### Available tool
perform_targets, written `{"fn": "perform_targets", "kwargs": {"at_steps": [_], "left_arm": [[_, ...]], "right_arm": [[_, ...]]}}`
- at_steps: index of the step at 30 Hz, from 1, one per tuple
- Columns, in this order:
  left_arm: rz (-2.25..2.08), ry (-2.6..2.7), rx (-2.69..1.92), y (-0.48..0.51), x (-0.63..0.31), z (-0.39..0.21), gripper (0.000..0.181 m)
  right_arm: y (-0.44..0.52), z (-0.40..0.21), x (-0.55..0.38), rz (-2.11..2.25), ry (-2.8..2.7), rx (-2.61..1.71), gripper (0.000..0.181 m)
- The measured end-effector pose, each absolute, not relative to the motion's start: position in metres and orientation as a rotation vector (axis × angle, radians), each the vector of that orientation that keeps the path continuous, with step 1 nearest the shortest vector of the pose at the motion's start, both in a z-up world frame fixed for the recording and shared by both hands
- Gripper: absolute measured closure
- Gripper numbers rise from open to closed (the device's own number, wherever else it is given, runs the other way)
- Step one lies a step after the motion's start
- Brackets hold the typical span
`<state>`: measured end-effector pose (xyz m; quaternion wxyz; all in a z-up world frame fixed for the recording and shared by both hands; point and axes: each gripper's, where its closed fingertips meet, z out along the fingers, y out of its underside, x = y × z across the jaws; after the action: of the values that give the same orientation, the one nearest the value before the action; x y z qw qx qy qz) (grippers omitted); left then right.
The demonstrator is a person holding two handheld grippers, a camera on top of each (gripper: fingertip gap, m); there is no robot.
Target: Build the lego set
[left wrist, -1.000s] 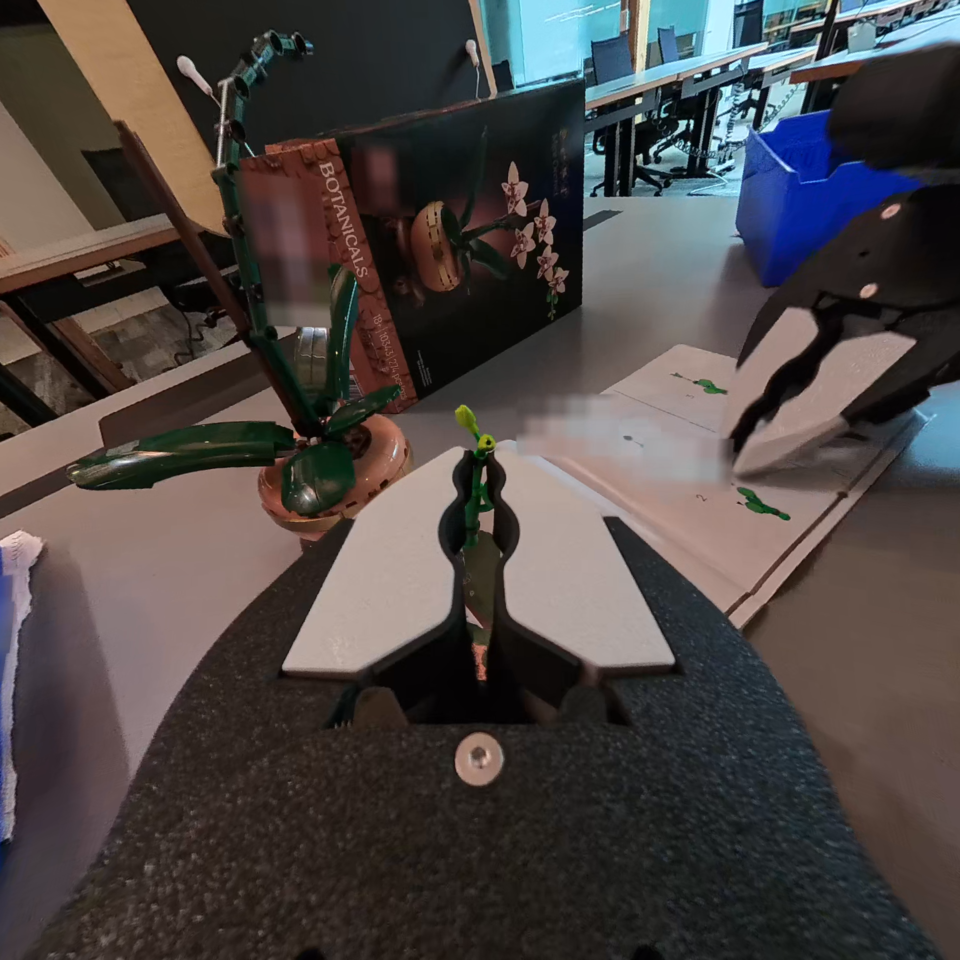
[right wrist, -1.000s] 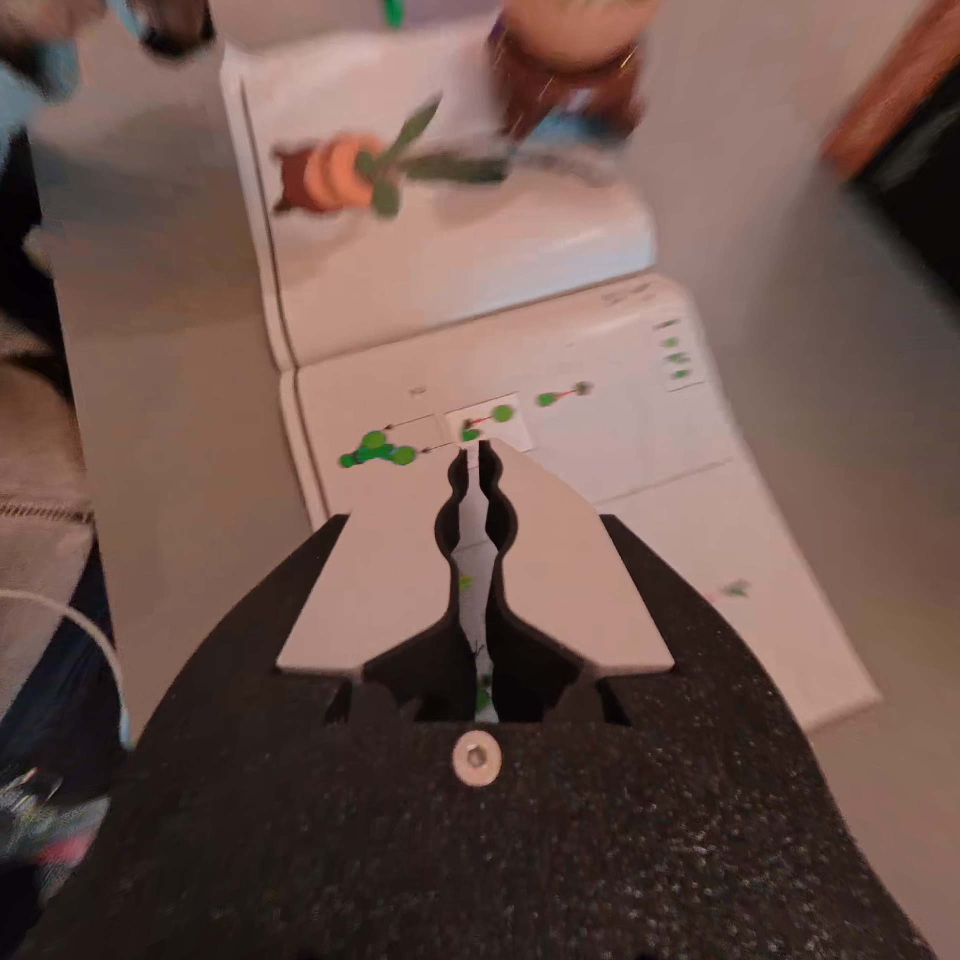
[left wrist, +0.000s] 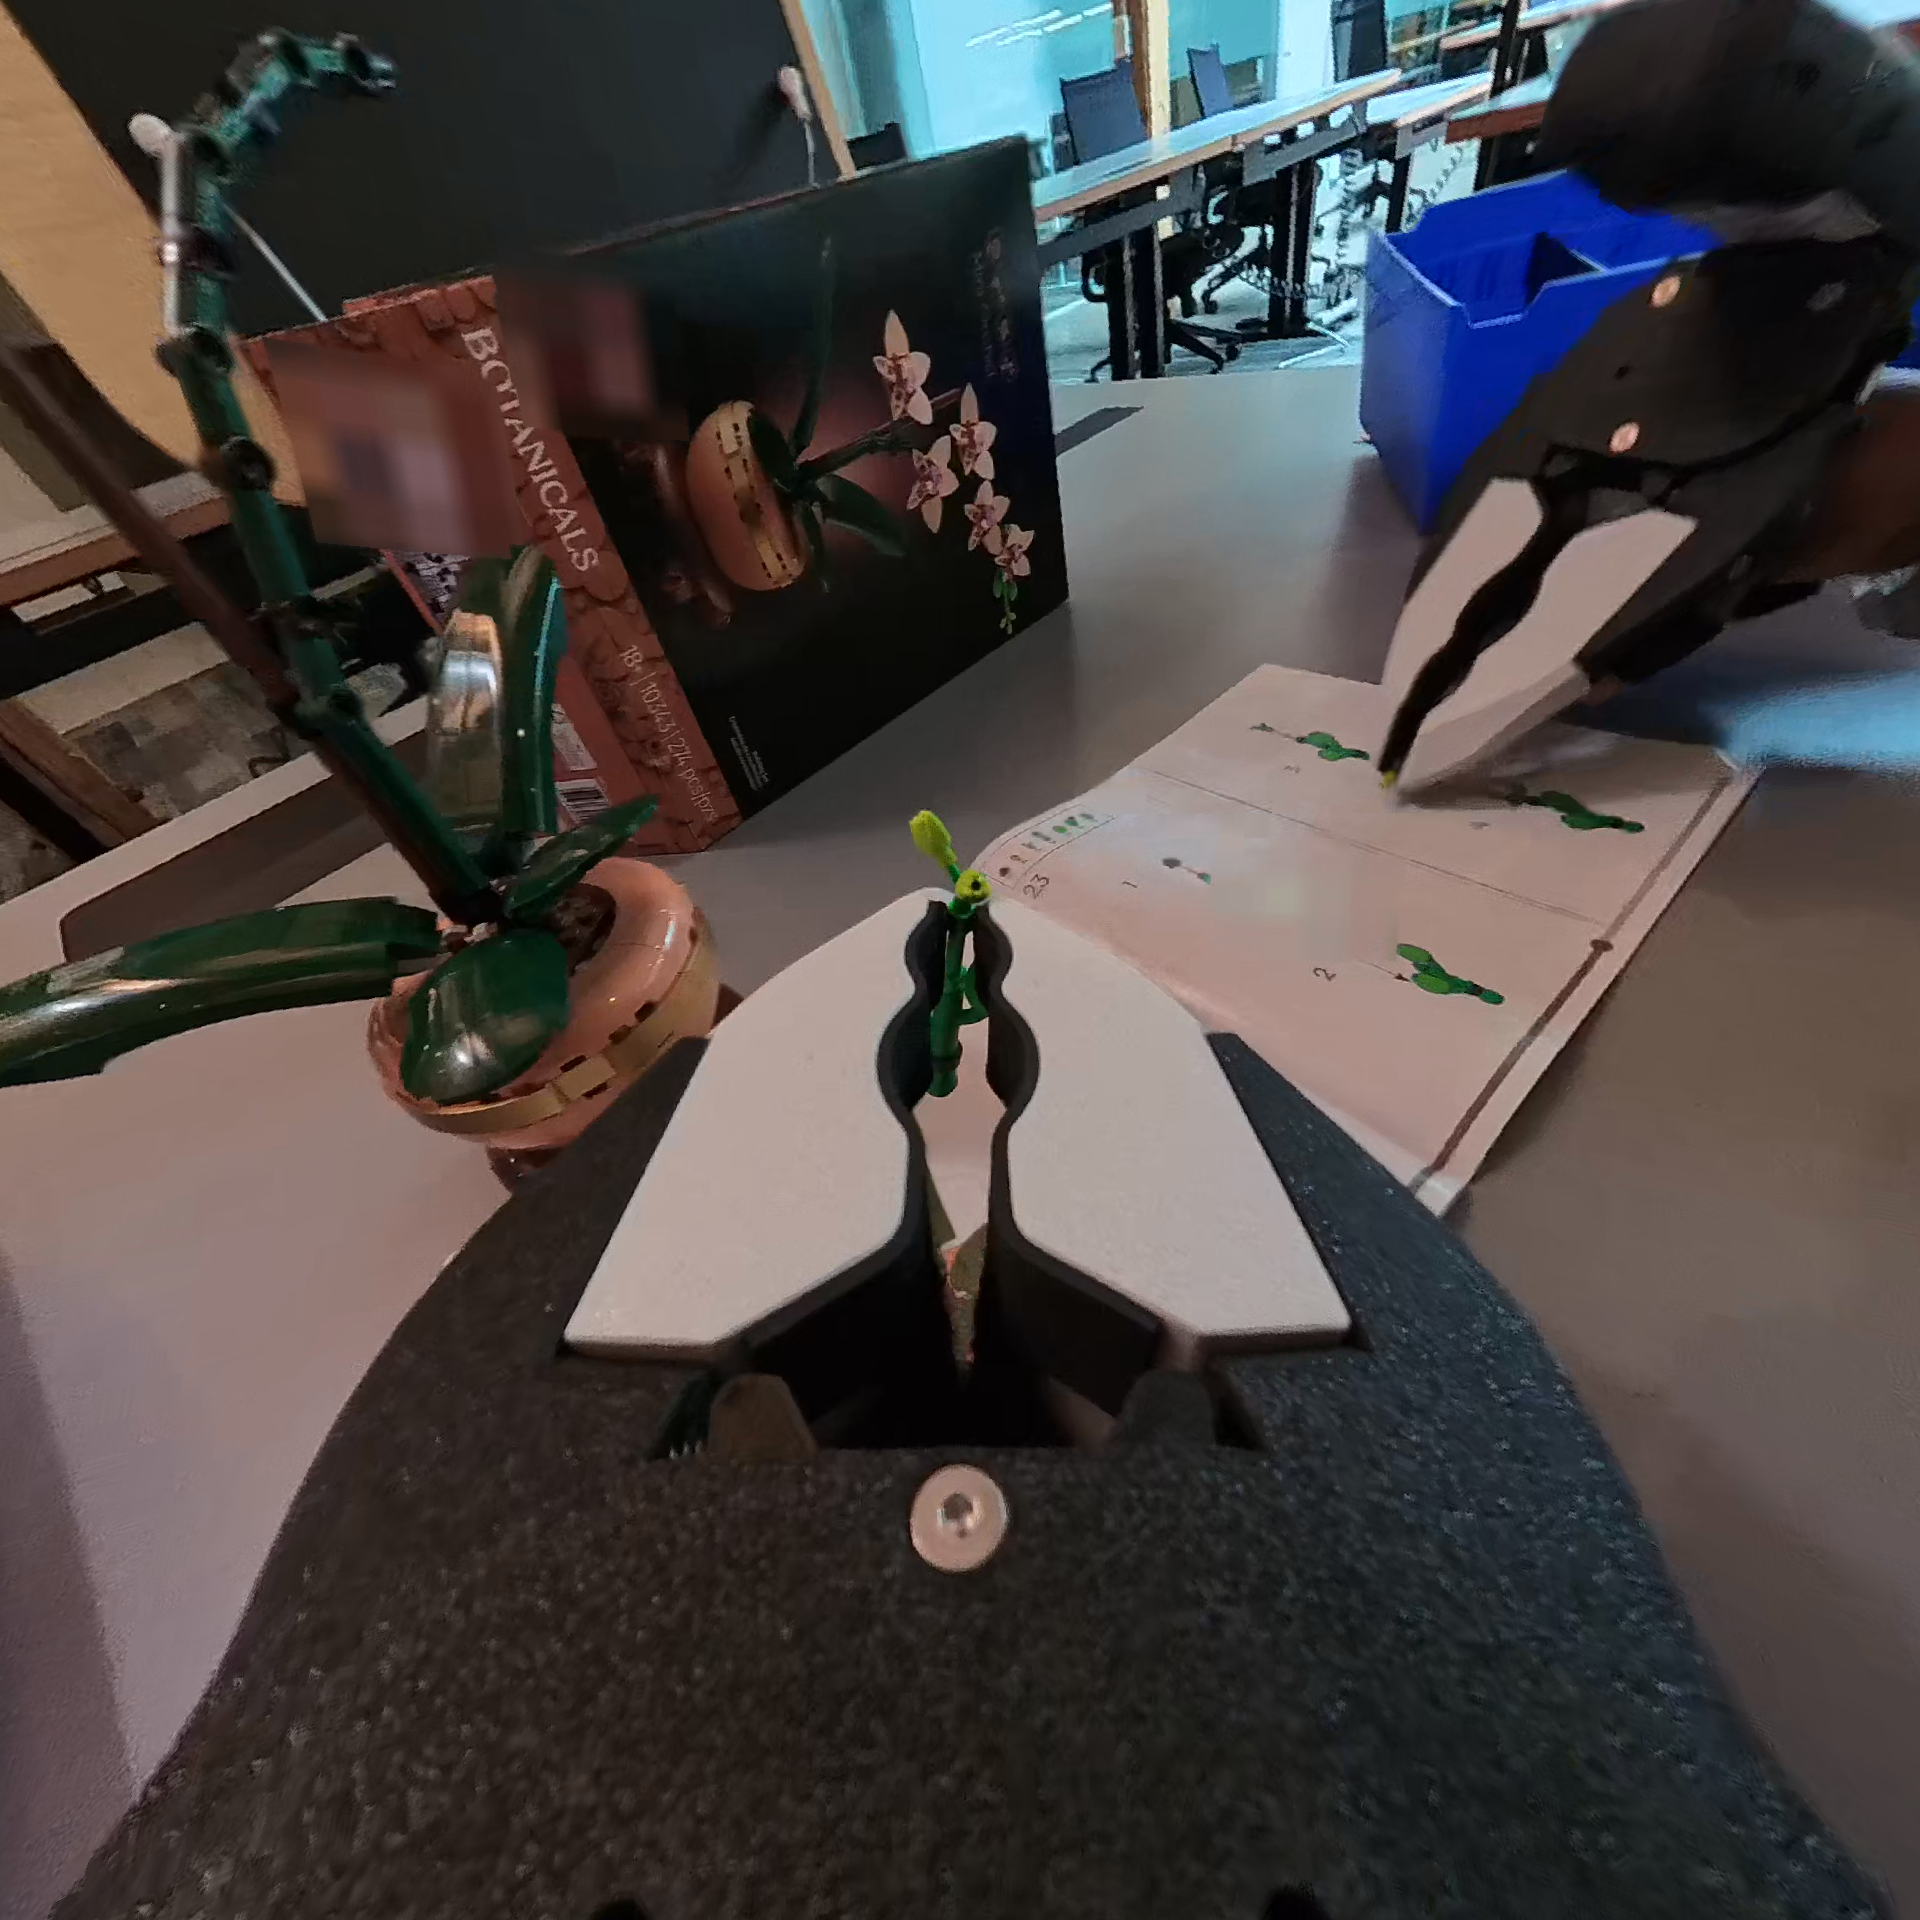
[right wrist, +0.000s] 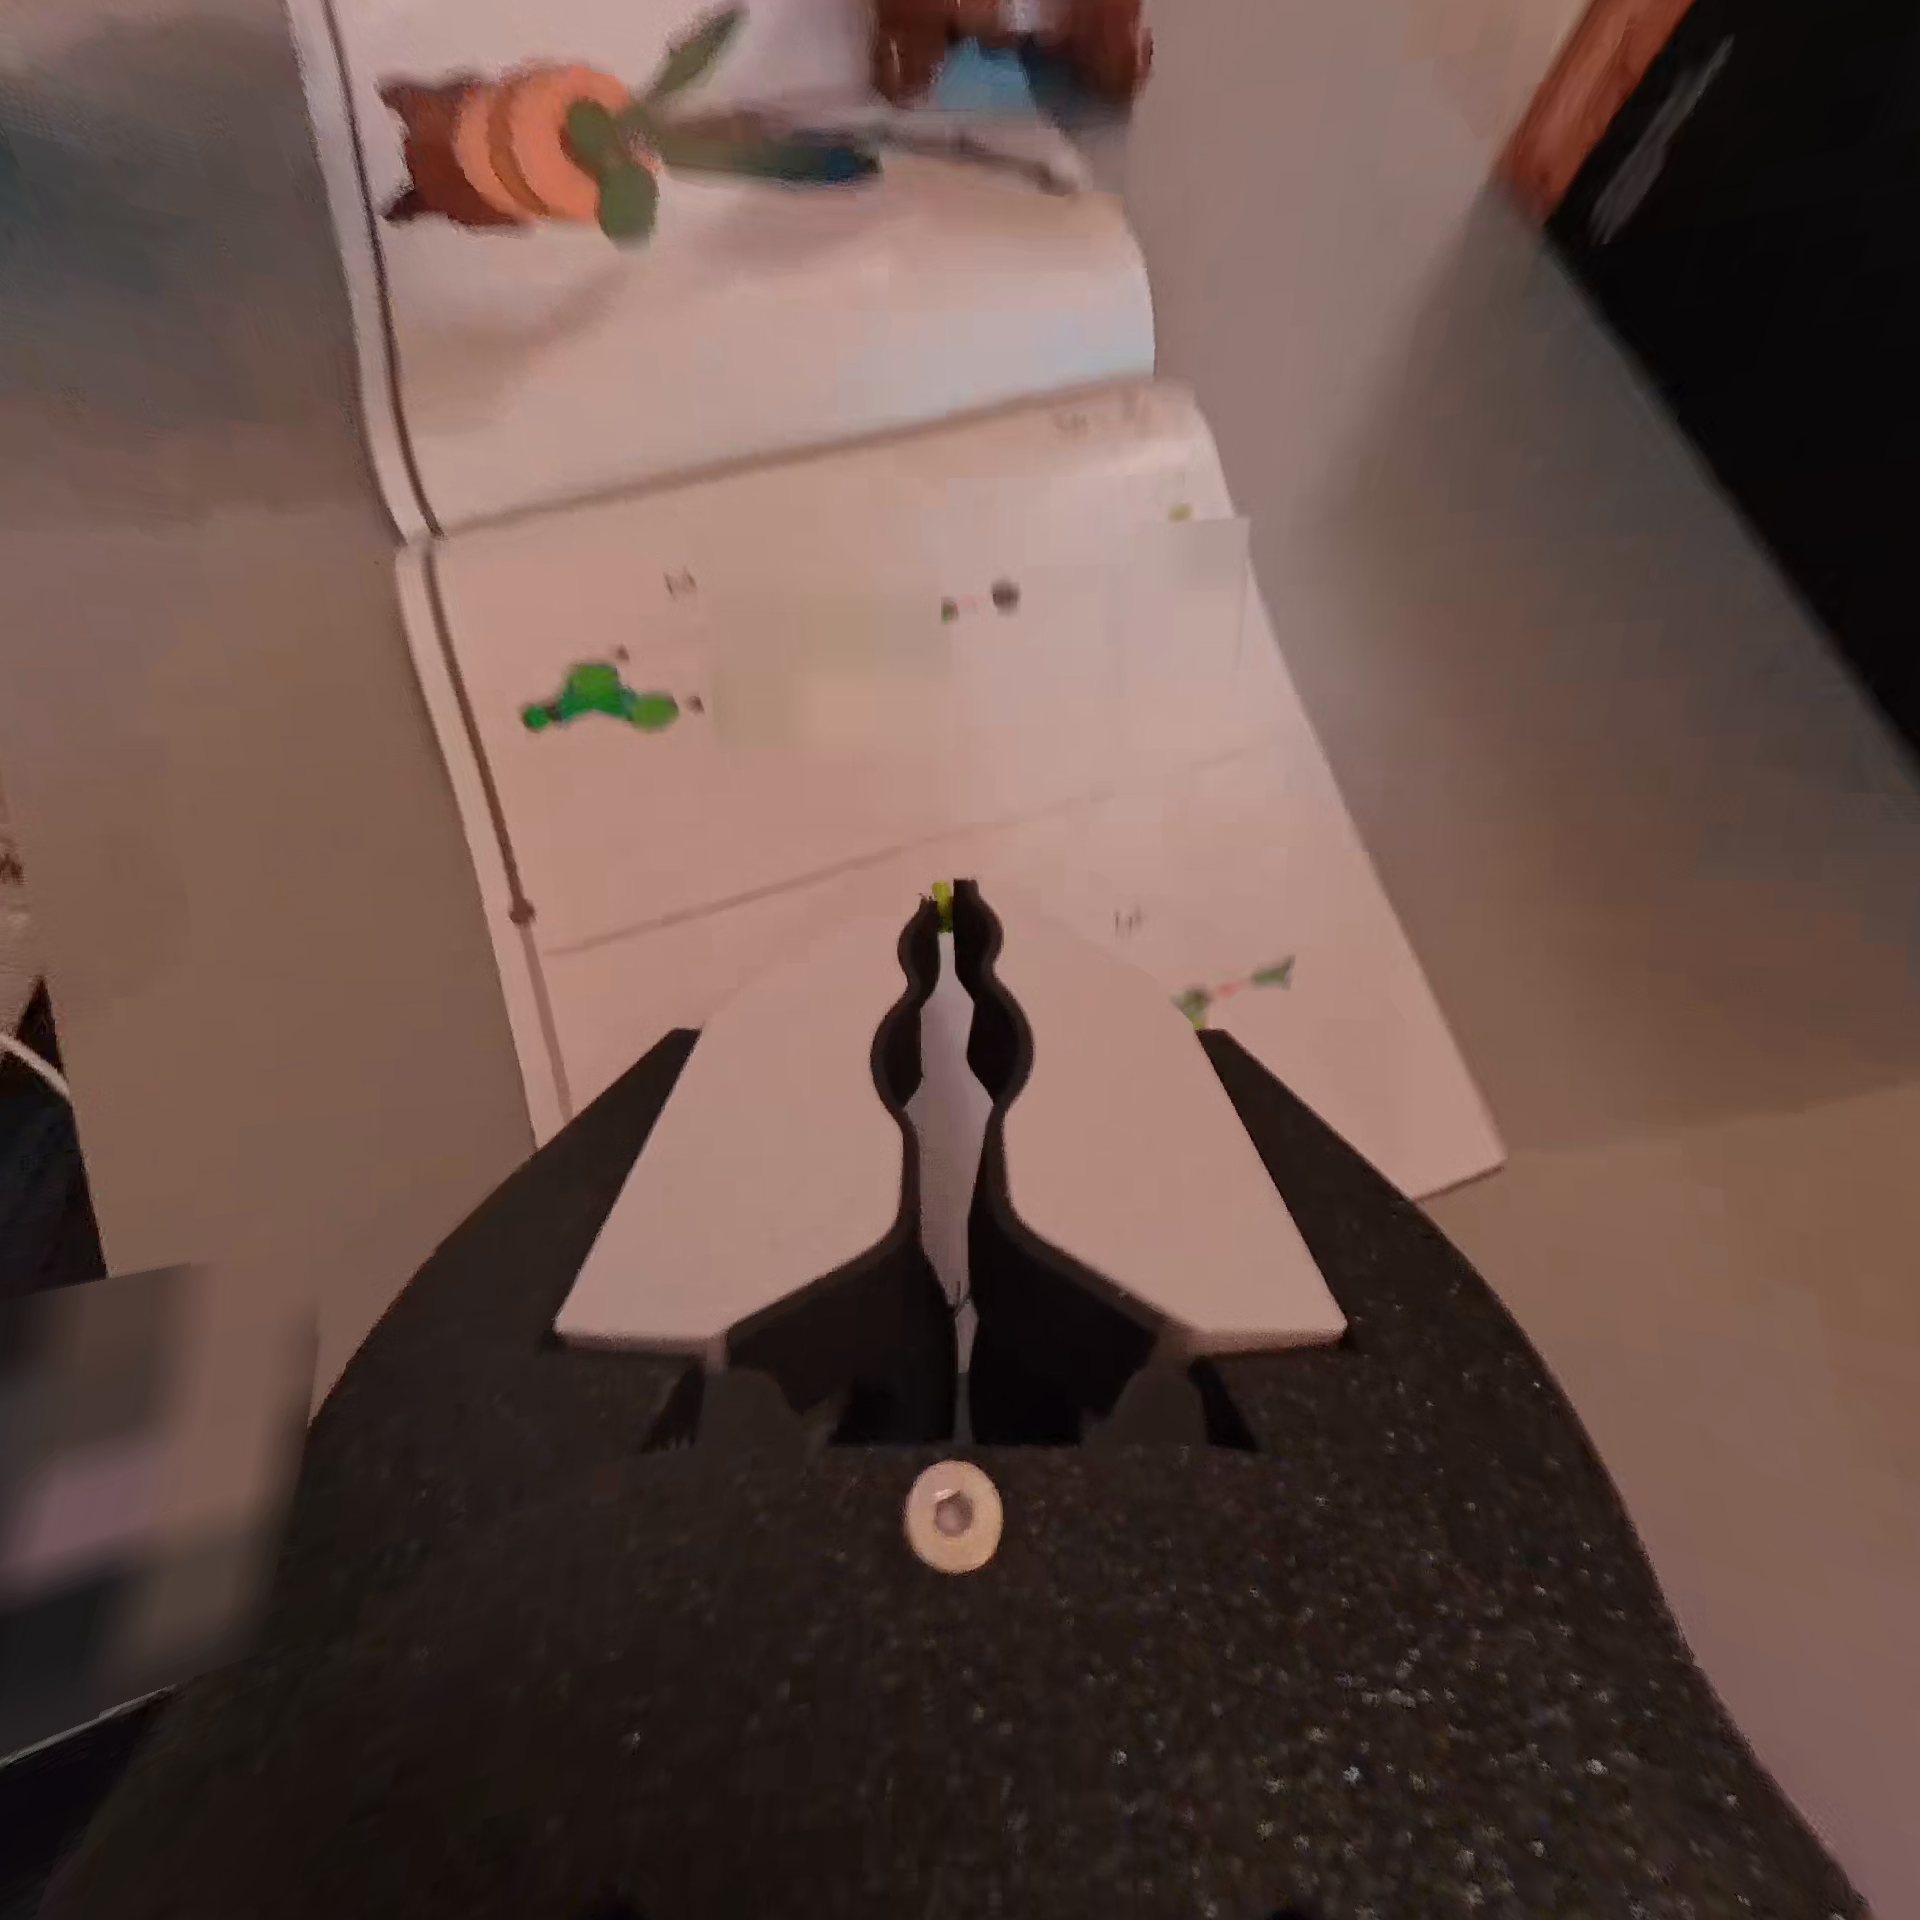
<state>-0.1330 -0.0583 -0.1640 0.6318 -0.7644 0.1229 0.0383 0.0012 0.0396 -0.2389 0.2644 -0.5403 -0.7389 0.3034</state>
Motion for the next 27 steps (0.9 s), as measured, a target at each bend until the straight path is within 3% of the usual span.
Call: {"fn": "perform_targets", "kwargs": {"at_steps": [10,27], "left_arm": [[0.291,0.497,-1.793,-0.055,-0.108,-0.177,0.177],[0.525,0.577,-1.795,-0.050,-0.106,-0.183,0.177]], "right_arm": [[-0.047,-0.154,-0.064,0.990,-1.927,-1.018,0.178],[-0.055,-0.177,-0.099,1.023,-1.793,-1.294,0.179]]}}
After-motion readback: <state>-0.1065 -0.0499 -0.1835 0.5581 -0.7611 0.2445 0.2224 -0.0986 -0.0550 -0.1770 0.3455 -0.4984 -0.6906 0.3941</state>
